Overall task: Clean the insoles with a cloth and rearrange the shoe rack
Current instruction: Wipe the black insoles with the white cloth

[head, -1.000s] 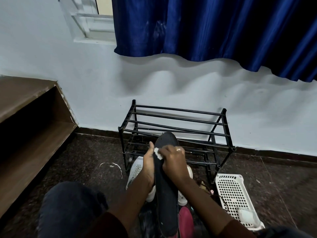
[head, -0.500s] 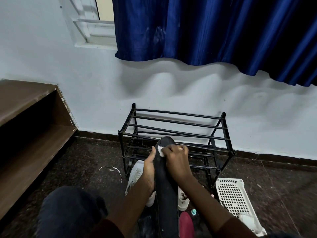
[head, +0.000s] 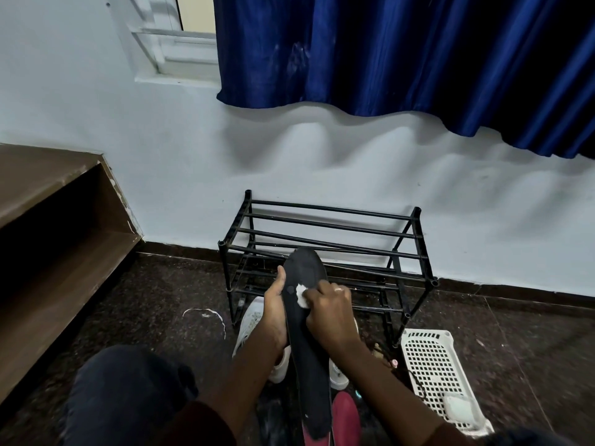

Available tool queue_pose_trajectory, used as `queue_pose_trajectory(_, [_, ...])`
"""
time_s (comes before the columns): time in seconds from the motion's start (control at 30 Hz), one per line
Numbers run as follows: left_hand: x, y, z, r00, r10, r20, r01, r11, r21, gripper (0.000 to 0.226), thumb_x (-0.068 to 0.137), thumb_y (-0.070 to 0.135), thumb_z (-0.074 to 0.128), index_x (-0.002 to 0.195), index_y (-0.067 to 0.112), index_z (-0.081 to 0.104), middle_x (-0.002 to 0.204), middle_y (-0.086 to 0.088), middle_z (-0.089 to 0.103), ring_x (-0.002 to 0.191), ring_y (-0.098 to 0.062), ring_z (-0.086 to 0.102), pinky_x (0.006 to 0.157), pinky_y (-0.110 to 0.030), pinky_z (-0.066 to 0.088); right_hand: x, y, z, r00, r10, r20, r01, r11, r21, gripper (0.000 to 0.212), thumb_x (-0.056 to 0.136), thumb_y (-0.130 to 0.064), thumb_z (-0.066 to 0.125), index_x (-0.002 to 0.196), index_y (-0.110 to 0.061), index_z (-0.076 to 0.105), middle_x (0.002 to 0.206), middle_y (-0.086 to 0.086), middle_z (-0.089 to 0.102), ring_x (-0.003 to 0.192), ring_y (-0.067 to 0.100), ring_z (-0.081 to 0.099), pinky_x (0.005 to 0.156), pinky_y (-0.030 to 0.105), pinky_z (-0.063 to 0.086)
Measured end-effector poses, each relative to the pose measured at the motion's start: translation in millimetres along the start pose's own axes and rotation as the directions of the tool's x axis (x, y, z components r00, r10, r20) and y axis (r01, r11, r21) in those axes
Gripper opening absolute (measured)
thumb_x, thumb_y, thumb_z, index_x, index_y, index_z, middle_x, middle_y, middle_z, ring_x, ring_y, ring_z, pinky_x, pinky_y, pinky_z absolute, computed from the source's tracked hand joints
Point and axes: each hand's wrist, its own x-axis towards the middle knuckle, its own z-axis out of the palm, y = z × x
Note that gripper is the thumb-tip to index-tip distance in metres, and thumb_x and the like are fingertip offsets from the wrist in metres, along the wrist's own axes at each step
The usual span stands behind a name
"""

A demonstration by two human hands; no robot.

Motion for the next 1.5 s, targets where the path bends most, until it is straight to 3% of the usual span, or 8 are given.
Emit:
queue_pose_trajectory(0.1, [-3,2,-1,0.999,-0.021,-0.031,0.021,1.0,-0.002,0.078,0.087,0.062,0.043,0.126,-0.005,0.056,0.132,-0.027,0.052,0.116,-0.037,0.052,0.109,-0.046,0.035,-15,-3,3,0.998,-0.052,-0.027,0.053,0.998,0.02,0.02,0.046,-0.007,0.046,0.054,-0.015,0.062,0.057,0.002,0.052,0.046,0.023,0.052,0.054,0.03,0.046])
queue_pose_trajectory(0.33, [-12,2,6,1.0,-0.016,0.009,0.016,1.0,-0.007,0.063,0.093,0.055,0.038,0.094,0.004,0.075,0.093,-0.017,0.072,0.08,-0.027,0.071,0.067,-0.032,0.056,20,1,1,0.996,0.01,-0.084,-0.016,0.997,-0.07,0.014,0.055,-0.006,0.056,0.06,-0.015,0.066,0.063,0.003,0.057,0.055,0.025,0.058,0.06,0.036,0.048])
queue_pose_trajectory(0.47, [-15,-1,11,1.0,-0.006,0.022,0.006,1.0,0.021,0.056,0.096,0.05,0.036,0.103,0.005,0.069,0.089,-0.017,0.072,0.076,-0.024,0.071,0.073,-0.034,0.053,54,6,-3,0.993,0.117,-0.024,-0.119,0.989,-0.092,0.024,0.048,0.003,0.079,0.063,-0.011,0.068,0.065,0.008,0.06,0.058,0.03,0.059,0.058,0.04,0.048])
queue_pose_trajectory(0.8, [-4,3,4,0.996,0.074,-0.048,-0.077,0.995,-0.067,0.066,0.094,0.053,0.038,0.077,0.002,0.077,0.082,-0.017,0.072,0.069,-0.027,0.071,0.058,-0.029,0.057,19,-5,-3,0.963,0.215,0.161,-0.199,0.974,-0.111,0.022,0.038,-0.005,0.076,0.057,-0.005,0.066,0.06,0.013,0.057,0.053,0.034,0.056,0.047,0.036,0.047])
queue_pose_trajectory(1.0, [-3,-3,2,0.996,0.028,-0.082,-0.034,0.997,-0.07,0.063,0.094,0.055,0.039,0.094,0.001,0.07,0.089,-0.02,0.072,0.072,-0.029,0.071,0.073,-0.038,0.051,-6,-10,-8,0.957,0.203,0.206,-0.182,0.977,-0.115,0.01,0.044,-0.011,0.068,0.049,-0.005,0.062,0.056,0.013,0.057,0.05,0.033,0.055,0.045,0.034,0.045])
queue_pose_trajectory(1.17, [-10,-11,4,0.998,-0.037,-0.045,0.033,0.996,-0.079,0.066,0.095,0.054,0.035,0.089,0.001,0.074,0.087,-0.019,0.072,0.072,-0.028,0.071,0.056,-0.031,0.058,17,1,-2,0.969,0.215,0.12,-0.202,0.973,-0.116,0.027,0.032,-0.003,0.078,0.055,-0.005,0.064,0.057,0.013,0.056,0.048,0.033,0.055,0.043,0.033,0.047])
queue_pose_trajectory(1.33, [-16,-15,5,0.996,-0.078,-0.038,0.077,0.997,-0.028,0.067,0.093,0.057,0.036,0.123,0.002,0.059,0.107,-0.02,0.068,0.09,-0.029,0.069,0.073,-0.035,0.056,47,5,-2,0.966,0.24,0.099,-0.237,0.971,-0.045,0.015,0.053,0.009,0.067,0.064,-0.001,0.065,0.067,0.019,0.059,0.058,0.038,0.057,0.053,0.039,0.049])
queue_pose_trajectory(1.5, [-20,-12,15,0.996,-0.038,-0.086,0.043,0.997,0.058,0.067,0.089,0.055,0.048,0.129,0.001,0.052,0.116,-0.023,0.06,0.108,-0.03,0.058,0.098,-0.037,0.043,49,-1,3,0.996,0.08,0.049,-0.088,0.974,0.21,0.023,0.058,0.014,0.063,0.074,-0.002,0.069,0.079,0.016,0.063,0.071,0.036,0.059,0.06,0.033,0.047])
